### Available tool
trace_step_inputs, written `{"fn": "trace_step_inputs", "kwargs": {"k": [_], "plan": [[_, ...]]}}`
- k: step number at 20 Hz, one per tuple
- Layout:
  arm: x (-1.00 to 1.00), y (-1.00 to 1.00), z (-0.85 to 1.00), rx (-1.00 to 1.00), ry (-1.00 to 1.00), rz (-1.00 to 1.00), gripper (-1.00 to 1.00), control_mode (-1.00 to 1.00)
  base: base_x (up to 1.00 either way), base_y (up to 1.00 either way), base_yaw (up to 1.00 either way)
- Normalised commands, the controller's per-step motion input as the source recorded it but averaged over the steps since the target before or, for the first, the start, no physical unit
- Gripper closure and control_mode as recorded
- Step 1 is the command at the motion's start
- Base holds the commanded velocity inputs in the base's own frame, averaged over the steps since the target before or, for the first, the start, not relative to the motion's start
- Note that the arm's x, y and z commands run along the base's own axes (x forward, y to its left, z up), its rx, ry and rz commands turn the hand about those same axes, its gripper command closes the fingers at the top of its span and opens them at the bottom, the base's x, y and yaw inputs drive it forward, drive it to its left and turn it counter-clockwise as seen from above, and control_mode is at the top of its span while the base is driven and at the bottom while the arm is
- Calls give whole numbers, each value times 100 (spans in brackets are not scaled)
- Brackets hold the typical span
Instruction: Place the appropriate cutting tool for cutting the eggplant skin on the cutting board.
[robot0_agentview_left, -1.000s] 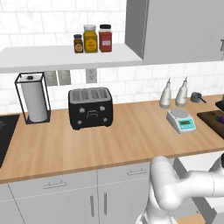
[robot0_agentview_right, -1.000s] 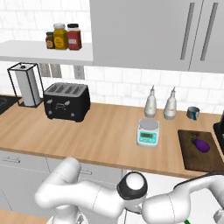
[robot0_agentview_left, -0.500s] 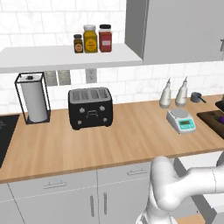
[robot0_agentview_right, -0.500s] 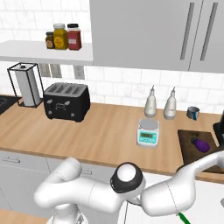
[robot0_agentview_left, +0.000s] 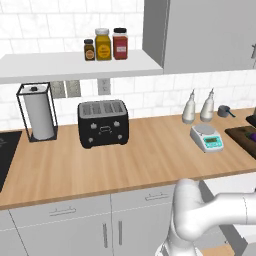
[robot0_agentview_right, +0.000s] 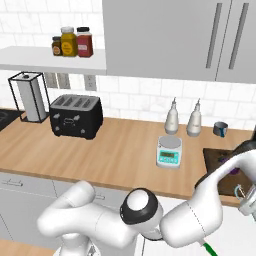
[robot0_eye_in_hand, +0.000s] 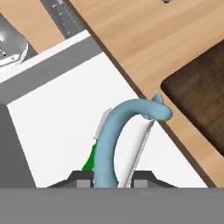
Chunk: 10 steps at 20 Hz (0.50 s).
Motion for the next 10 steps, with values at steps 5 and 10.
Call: {"fn": "trace_step_inputs", "kwargs": {"k": [5, 10], "plan": [[93, 91, 0, 0, -23, 29, 100, -100, 0, 0, 0], [99, 19, -9, -2, -18, 13, 100, -100, 0, 0, 0]]}}
